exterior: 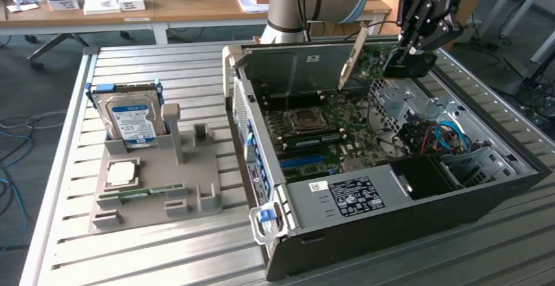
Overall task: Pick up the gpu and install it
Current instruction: 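Insert the gpu into the slot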
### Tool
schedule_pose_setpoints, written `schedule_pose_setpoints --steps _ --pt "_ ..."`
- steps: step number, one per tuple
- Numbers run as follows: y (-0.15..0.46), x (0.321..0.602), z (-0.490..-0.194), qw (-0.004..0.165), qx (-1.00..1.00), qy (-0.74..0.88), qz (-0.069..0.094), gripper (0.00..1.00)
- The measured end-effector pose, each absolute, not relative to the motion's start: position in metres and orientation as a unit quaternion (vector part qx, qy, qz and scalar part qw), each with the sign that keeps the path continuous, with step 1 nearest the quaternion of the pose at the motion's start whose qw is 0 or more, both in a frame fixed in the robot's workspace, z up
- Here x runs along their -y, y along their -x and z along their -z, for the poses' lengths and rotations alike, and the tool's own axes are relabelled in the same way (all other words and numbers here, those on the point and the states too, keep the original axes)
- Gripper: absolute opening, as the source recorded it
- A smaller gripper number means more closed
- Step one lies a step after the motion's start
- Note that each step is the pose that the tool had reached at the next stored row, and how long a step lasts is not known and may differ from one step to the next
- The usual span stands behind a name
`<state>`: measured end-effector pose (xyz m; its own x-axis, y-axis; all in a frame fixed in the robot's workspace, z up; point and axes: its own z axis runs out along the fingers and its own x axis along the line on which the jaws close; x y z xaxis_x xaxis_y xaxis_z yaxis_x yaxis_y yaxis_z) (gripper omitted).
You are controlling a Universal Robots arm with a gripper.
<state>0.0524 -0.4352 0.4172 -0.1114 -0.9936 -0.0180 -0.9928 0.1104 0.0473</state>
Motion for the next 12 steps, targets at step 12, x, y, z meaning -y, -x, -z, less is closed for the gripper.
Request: schedule_pose_setpoints --steps 12 --pt "-0.0491 0.4352 -0.416 -0.001 0.735 -0.678 0.015 0.27"
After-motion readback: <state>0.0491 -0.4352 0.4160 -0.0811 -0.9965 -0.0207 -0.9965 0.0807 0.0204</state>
